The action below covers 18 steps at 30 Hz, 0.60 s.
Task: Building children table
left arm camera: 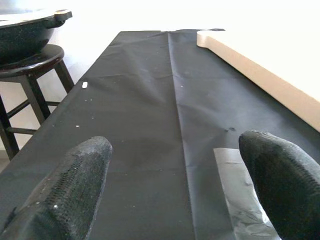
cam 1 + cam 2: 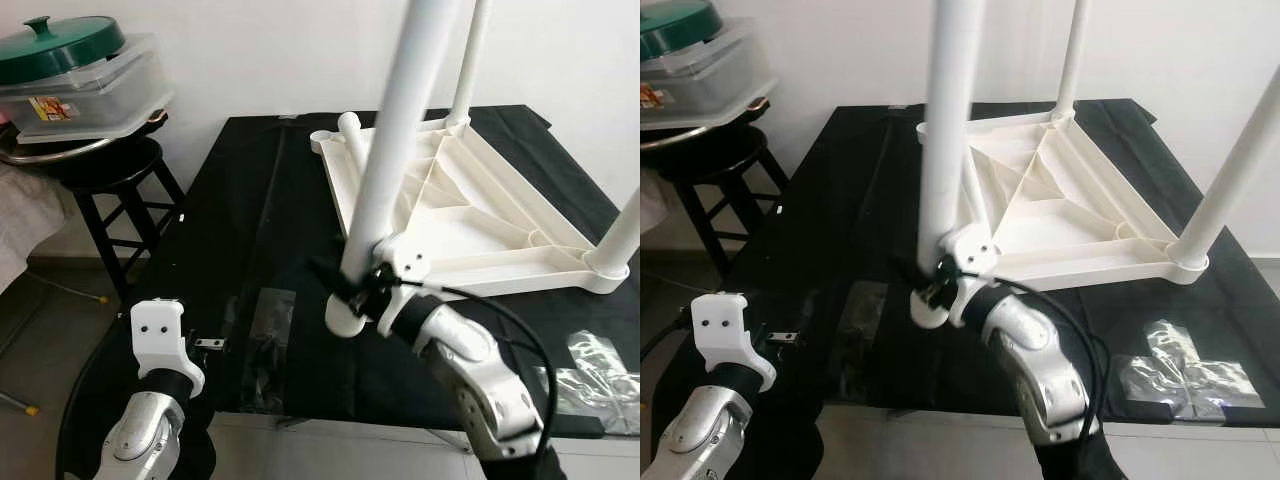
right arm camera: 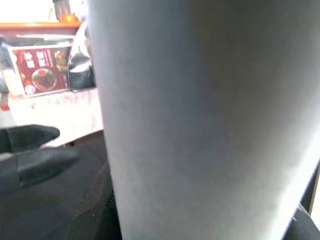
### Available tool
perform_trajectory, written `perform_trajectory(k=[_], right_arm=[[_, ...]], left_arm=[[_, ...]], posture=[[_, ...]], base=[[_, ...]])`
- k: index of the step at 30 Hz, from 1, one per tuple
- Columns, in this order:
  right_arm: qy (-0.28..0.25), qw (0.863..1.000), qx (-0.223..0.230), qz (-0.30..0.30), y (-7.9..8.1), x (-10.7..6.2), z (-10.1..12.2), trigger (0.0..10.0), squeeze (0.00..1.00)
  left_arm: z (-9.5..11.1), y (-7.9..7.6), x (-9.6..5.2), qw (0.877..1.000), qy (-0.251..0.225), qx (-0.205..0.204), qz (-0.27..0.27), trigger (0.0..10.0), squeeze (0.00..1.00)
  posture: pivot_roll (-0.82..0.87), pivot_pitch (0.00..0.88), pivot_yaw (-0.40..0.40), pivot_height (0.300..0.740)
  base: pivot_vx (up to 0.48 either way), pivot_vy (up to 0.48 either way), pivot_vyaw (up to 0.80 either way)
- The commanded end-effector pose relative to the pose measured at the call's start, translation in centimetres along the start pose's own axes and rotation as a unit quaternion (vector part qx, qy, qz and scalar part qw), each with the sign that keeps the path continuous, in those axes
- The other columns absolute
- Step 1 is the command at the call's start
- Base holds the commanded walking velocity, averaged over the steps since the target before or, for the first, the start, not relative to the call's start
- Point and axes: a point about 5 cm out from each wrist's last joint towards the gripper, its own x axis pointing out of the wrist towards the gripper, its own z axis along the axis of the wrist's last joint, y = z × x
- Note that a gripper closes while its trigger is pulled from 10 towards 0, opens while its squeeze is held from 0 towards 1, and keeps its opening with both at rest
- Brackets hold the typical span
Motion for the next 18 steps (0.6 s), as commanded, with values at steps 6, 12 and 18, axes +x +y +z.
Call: perform_trajectory(k=[6,12,18], right_arm=[[0.009,1.0,-0.006,0.012,0.9,-0.6,-0.2,10.0,0.0],[0.023,1.0,-0.015,-0.002,0.5,-0.6,-0.7,10.0,0.0],[0.021,1.0,-0.012,-0.008,0.4,-0.5,-0.6,10.0,0.0]], left_arm=[[0.0,0.7,-0.3,1.0,-0.002,0.007,0.008,10.0,0.0],[0.6,0.6,-0.5,1.0,-0.014,0.005,-0.003,10.0,0.0],[0.9,0.2,-0.6,1.0,-0.019,-0.001,-0.013,10.0,0.0]], posture=[[-0.07,0.075,0.064,0.74],[-0.06,0.071,0.055,0.74],[-0.06,0.074,0.055,0.74]], base=[[0.0,0.0,0.0],[0.0,0.0,0.0],[0.0,0.0,0.0]])
